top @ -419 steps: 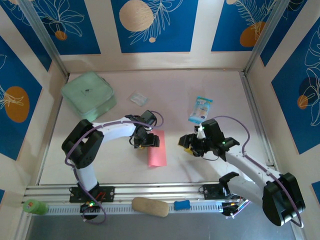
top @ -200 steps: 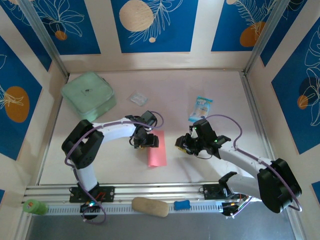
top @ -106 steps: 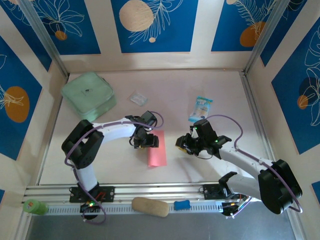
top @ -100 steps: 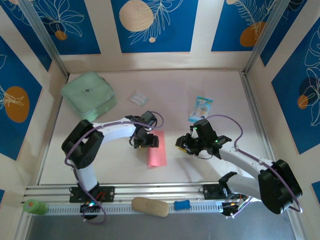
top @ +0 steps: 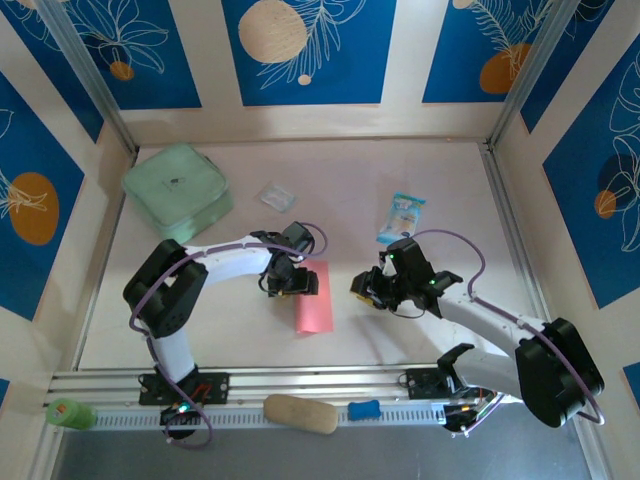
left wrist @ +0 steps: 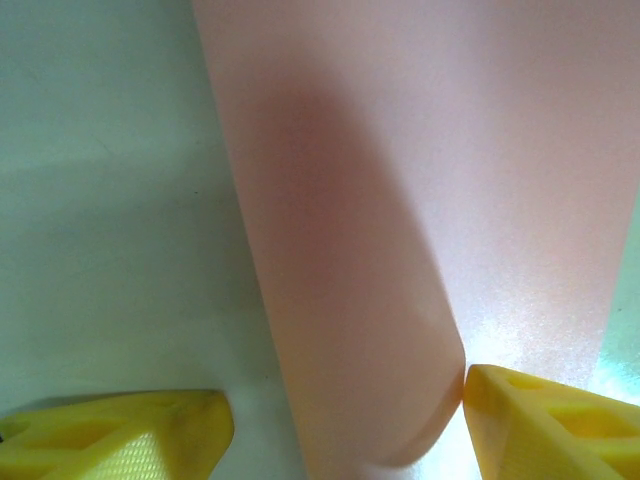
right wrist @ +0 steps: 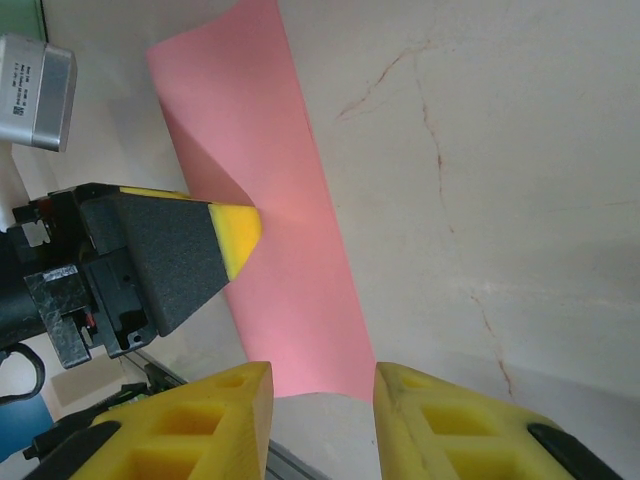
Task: Fold a paper plane with a square sheet of paper (pick it up from the middle)
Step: Hold the square sheet of paper at the bottom-center of the table.
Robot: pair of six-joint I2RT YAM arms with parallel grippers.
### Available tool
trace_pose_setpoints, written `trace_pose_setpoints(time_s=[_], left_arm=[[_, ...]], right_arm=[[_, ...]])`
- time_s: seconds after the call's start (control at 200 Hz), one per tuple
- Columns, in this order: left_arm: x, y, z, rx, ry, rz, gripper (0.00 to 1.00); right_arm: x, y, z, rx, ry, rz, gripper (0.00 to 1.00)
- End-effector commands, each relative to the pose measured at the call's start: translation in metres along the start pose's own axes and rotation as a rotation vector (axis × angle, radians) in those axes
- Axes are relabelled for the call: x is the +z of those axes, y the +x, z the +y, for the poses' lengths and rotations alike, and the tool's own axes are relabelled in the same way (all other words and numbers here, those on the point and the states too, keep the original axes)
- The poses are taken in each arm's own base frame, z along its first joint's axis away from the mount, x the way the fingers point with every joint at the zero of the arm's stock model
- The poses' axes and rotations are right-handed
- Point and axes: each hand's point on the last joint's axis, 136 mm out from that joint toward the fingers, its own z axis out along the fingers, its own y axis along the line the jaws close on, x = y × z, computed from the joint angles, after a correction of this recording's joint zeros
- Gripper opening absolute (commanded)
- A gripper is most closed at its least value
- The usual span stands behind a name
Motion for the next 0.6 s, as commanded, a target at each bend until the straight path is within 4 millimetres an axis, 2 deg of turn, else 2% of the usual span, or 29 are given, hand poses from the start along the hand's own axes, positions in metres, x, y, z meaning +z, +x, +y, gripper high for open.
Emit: trace_pose_setpoints(time_s=[0.0, 0.055, 0.21, 0.595], left_arm=[[0.044, 0.013, 0.035, -0.013, -0.118, 0.045, 0.72], [0.044, 0.012, 0.035, -0.013, -0.116, 0.045, 0.72], [0.043, 0.012, 0.035, -0.012, -0.119, 0.042, 0.72], [0.044, 0.012, 0.034, -0.013, -0.116, 0.042, 0.72]], right_arm=[[0.004, 0.004, 0.008, -0.015, -0.028, 0.033, 0.3], [0.007, 0.004, 0.01, -0.02, -0.029, 0.04, 0.28], [0.019, 0.003, 0.017, -0.041, -0.025, 0.053, 0.14], [0.06, 0.004, 0.031, -0.072, -0.024, 0.102, 0.0]])
